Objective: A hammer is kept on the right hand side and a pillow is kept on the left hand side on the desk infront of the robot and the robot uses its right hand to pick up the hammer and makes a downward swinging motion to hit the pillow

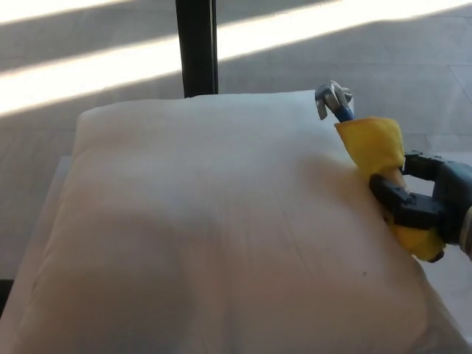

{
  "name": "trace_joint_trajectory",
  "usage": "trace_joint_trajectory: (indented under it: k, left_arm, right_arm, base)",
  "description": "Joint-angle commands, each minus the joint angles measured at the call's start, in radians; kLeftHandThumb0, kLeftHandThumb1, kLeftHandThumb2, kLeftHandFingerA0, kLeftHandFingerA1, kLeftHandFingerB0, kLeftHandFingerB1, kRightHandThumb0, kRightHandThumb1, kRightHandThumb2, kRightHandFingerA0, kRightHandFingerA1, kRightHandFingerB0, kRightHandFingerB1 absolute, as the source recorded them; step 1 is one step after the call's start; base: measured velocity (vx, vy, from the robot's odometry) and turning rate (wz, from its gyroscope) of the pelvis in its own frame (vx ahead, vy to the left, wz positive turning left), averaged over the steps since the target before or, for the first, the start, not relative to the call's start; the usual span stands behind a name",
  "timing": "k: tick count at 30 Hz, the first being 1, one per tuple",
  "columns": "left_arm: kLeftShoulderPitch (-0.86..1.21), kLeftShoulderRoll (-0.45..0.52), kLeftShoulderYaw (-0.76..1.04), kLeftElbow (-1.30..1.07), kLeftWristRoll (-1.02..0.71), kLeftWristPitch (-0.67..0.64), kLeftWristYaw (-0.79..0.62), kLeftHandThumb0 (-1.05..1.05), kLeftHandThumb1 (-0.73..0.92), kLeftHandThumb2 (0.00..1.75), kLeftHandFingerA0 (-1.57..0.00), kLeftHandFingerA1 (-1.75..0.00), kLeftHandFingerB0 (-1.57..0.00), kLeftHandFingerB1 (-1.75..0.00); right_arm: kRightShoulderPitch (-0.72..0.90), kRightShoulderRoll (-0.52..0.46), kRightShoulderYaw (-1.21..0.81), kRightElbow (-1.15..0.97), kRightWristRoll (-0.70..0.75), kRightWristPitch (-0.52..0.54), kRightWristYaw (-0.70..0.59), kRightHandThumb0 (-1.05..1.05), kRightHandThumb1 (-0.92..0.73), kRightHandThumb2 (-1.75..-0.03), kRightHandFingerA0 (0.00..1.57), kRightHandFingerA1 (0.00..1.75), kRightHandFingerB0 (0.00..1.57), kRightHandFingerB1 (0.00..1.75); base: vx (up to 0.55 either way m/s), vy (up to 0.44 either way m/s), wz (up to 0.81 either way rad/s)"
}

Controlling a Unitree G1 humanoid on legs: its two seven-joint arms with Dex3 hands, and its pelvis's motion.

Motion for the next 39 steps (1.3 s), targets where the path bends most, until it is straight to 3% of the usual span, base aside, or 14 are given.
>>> trace_joint_trajectory:
  k: [1,11,12,14,19,25,27,28,30,31,33,34,35,39]
  left_arm:
    - [0.025,0.016,0.019,-0.003,-0.028,-0.031,-0.020,-0.54,0.69,0.60,-0.68,-0.51,-0.53,-0.45]
    - [0.038,0.022,0.011,0.001,-0.015,-0.031,-0.003,-0.55,0.70,0.61,-0.73,-0.50,-0.58,-0.46]
    - [0.038,0.023,0.012,0.003,-0.017,-0.031,-0.008,-0.54,0.70,0.61,-0.72,-0.51,-0.57,-0.45]
    - [0.042,0.024,0.013,0.004,-0.017,-0.034,-0.015,-0.56,0.69,0.61,-0.71,-0.50,-0.57,-0.45]
    - [0.042,0.023,0.007,-0.016,-0.015,-0.036,-0.015,-0.57,0.69,0.61,-0.71,-0.50,-0.55,-0.46]
    - [0.031,0.025,0.018,0.005,-0.023,-0.029,-0.012,-0.55,0.69,0.61,-0.73,-0.51,-0.56,-0.45]
    - [0.032,0.026,0.017,0.007,-0.022,-0.024,-0.017,-0.55,0.70,0.61,-0.70,-0.48,-0.54,-0.43]
    - [0.032,0.026,0.017,0.008,-0.023,-0.023,-0.017,-0.55,0.70,0.61,-0.70,-0.48,-0.54,-0.43]
    - [0.035,0.023,0.015,0.010,-0.021,-0.024,-0.014,-0.55,0.70,0.61,-0.70,-0.48,-0.56,-0.44]
    - [0.036,0.023,0.016,0.011,-0.022,-0.025,-0.019,-0.55,0.70,0.61,-0.70,-0.48,-0.56,-0.44]
    - [0.041,0.023,0.014,0.010,-0.020,-0.037,-0.030,-0.57,0.70,0.61,-0.70,-0.49,-0.55,-0.45]
    - [0.041,0.023,0.015,0.007,-0.021,-0.035,-0.027,-0.57,0.70,0.61,-0.72,-0.50,-0.59,-0.46]
    - [0.045,0.021,0.011,-0.004,-0.019,-0.035,-0.024,-0.56,0.71,0.62,-0.69,-0.50,-0.55,-0.45]
    - [0.039,0.020,0.016,-0.011,-0.024,-0.029,-0.011,-0.55,0.69,0.61,-0.71,-0.50,-0.59,-0.47]
  right_arm:
    - [-0.364,0.086,-0.110,-0.299,0.453,0.544,0.140,-0.31,-0.56,-1.18,0.98,1.75,0.84,1.57]
    - [-0.521,0.136,-0.137,-0.223,0.435,0.592,0.113,-0.34,-0.60,-1.12,1.04,1.75,0.79,1.60]
    - [-0.538,0.156,-0.158,-0.213,0.438,0.605,0.095,-0.35,-0.65,-1.03,1.03,1.75,0.79,1.60]
    - [-0.567,0.194,-0.187,-0.208,0.453,0.621,0.079,-0.32,-0.62,-1.10,1.01,1.75,0.73,1.69]
    - [-0.646,0.257,-0.251,-0.225,0.474,0.668,0.048,-0.36,-0.67,-1.03,0.98,1.75,0.71,1.60]
    - [-0.667,0.317,-0.327,-0.286,0.494,0.704,0.028,-0.34,-0.65,-1.10,0.98,1.75,0.64,1.71]
    - [-0.707,0.401,-0.464,-0.346,0.453,0.802,-0.043,-0.35,-0.73,-0.96,1.01,1.75,0.76,1.30]
    - [-0.713,0.410,-0.479,-0.353,0.442,0.813,-0.045,-0.35,-0.73,-0.96,1.01,1.75,0.76,1.30]
    - [-0.702,0.421,-0.488,-0.381,0.425,0.828,-0.039,-0.34,-0.74,-0.96,1.00,1.75,0.61,1.50]
    - [-0.698,0.426,-0.495,-0.387,0.420,0.831,-0.040,-0.34,-0.74,-0.96,1.00,1.75,0.61,1.50]
    - [-0.670,0.425,-0.511,-0.383,0.413,0.838,-0.027,-0.32,-0.71,-1.03,1.00,1.75,0.57,1.72]
    - [-0.669,0.432,-0.531,-0.384,0.397,0.851,-0.034,-0.33,-0.73,-0.98,0.98,1.75,0.58,1.75]
    - [-0.662,0.427,-0.532,-0.383,0.390,0.853,-0.034,-0.33,-0.65,-1.11,1.00,1.75,0.70,1.75]
    - [-0.629,0.390,-0.517,-0.376,0.378,0.859,-0.012,-0.32,-0.65,-1.17,1.02,1.75,0.70,1.73]
  base:
    - [0.00,0.000,0.00]
    - [0.00,0.000,0.00]
    - [0.00,0.000,0.00]
    - [0.00,0.000,0.00]
    - [0.00,0.000,0.00]
    - [0.00,0.000,0.00]
    - [0.00,0.000,0.00]
    - [0.00,0.000,0.00]
    - [0.00,0.000,0.00]
    - [0.00,0.000,0.00]
    - [0.00,0.000,0.00]
    - [0.00,0.000,0.00]
    - [0.00,0.000,0.00]
    - [0.00,0.000,0.00]
